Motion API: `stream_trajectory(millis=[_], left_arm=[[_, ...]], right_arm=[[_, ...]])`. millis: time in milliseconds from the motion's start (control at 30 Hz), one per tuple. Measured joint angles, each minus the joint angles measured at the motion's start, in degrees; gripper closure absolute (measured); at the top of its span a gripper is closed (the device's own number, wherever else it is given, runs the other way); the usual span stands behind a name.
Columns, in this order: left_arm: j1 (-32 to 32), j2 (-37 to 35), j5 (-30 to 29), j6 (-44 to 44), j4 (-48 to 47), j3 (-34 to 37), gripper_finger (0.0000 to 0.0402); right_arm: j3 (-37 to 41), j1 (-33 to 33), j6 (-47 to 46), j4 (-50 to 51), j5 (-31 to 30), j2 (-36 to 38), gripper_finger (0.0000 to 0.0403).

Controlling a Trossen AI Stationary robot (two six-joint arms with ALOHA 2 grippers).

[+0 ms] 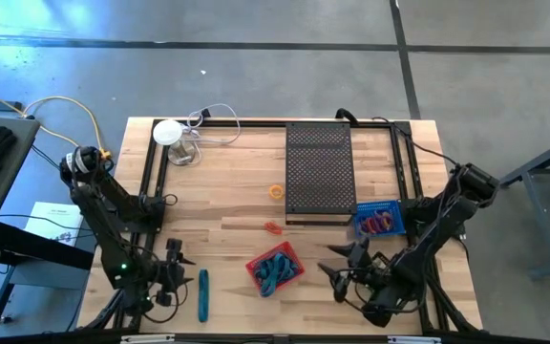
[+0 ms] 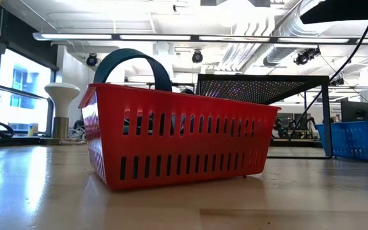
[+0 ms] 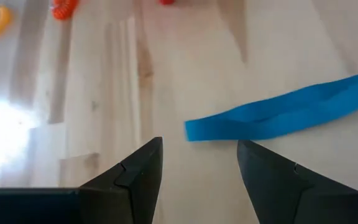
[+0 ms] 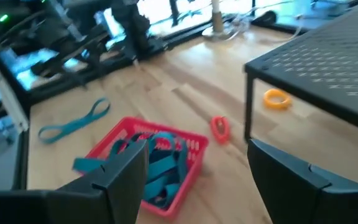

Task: Pick & Place Office Desk Supplies
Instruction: Put the blue rubberband into the red basket

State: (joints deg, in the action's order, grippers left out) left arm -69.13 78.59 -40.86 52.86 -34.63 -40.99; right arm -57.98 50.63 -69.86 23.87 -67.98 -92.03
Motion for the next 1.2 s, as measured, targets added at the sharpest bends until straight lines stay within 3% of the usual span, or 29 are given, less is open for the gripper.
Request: stream_trajectory(millis=[233, 700, 1200], left_arm=[[2.37, 0.02, -1.27, -1.51, 3.59, 3.94, 0.0204], [5.19, 0.04, 3.17, -1.55, 21.13, 10.70, 0.0204], [8.38, 0.07, 10.10, -5.06, 28.77, 12.30, 0.0204]], right_arm=[[0.00, -1.68, 7.30, -6.14, 6.99, 0.00, 0.0141], [0.00, -1.66, 7.18, -6.31, 8.38, 0.00, 0.0141], [0.00, -1.66, 7.16, -6.31, 8.38, 0.00, 0.0141]])
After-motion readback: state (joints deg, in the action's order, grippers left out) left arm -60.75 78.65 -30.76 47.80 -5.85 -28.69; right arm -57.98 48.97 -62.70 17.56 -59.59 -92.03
